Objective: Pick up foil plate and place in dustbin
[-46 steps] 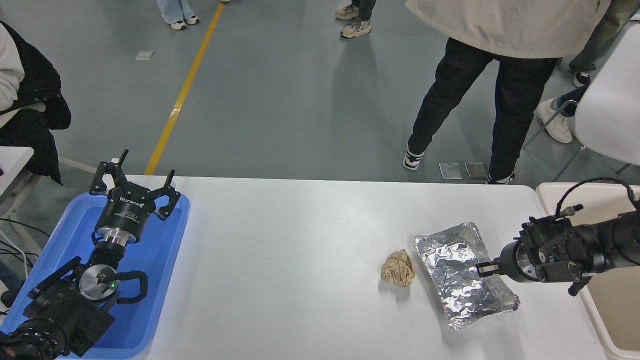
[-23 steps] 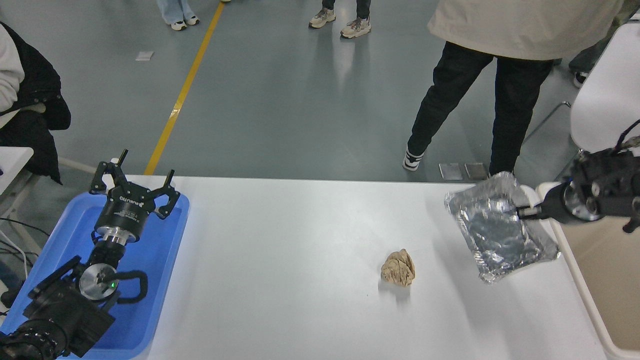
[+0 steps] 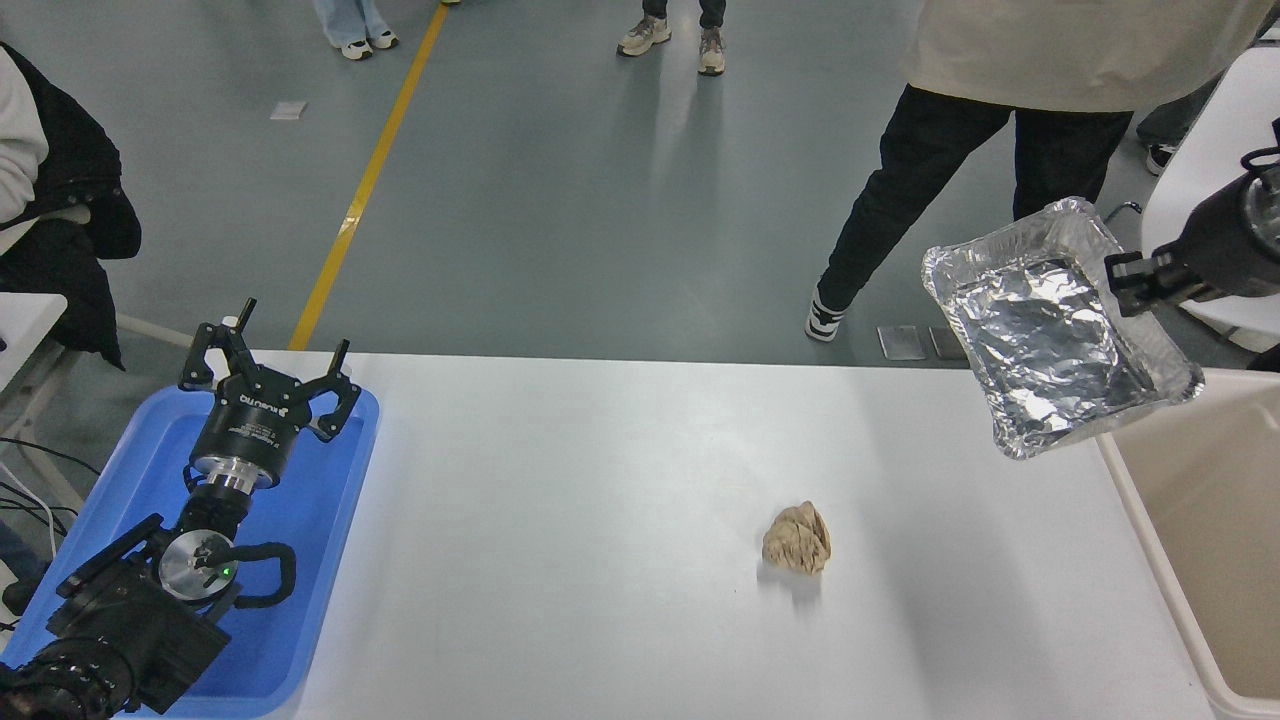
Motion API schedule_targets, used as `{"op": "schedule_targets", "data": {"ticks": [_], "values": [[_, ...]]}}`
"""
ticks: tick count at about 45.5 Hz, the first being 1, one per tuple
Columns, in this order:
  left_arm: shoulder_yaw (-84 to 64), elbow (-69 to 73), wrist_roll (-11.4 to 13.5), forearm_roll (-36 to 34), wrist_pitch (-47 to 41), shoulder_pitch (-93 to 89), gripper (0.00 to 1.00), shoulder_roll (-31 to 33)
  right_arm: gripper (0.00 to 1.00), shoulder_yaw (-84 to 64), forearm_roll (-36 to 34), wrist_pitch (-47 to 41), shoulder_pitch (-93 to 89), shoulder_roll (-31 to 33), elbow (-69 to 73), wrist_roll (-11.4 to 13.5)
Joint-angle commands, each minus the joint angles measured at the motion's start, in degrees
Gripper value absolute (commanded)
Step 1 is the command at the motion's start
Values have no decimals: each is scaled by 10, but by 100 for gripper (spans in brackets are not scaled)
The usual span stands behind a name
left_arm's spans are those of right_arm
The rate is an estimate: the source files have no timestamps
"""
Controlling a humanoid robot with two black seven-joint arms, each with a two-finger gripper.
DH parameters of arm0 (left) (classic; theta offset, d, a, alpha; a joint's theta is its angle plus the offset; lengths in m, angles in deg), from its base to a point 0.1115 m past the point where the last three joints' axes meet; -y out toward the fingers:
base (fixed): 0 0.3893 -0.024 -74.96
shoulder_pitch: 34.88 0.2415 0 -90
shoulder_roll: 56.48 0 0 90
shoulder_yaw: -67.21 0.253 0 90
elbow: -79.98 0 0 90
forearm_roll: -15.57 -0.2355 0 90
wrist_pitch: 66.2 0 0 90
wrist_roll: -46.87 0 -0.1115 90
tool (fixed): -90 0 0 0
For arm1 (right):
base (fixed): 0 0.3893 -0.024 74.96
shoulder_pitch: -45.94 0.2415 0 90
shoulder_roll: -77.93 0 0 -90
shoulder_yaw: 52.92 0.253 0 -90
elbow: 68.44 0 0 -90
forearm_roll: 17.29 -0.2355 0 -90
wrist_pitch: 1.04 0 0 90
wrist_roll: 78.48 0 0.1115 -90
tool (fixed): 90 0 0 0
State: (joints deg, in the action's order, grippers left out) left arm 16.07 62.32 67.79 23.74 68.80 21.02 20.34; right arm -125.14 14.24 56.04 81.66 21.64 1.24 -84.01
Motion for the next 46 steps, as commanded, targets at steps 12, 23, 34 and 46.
{"op": "schedule_targets", "data": {"ticks": [12,23,34,46], "values": [[0,0,0,0,0,0,100,0,0,-2,7,-23,39,7,14,0],[0,0,0,0,0,0,100,0,0,-3,12,0,-3,26,-15,3],[0,0,0,0,0,0,100,0,0,-5,12,49,-118,59,-121,6],[0,0,0,0,0,0,100,0,0,7,-2,91,-317,62,-336,8]]}}
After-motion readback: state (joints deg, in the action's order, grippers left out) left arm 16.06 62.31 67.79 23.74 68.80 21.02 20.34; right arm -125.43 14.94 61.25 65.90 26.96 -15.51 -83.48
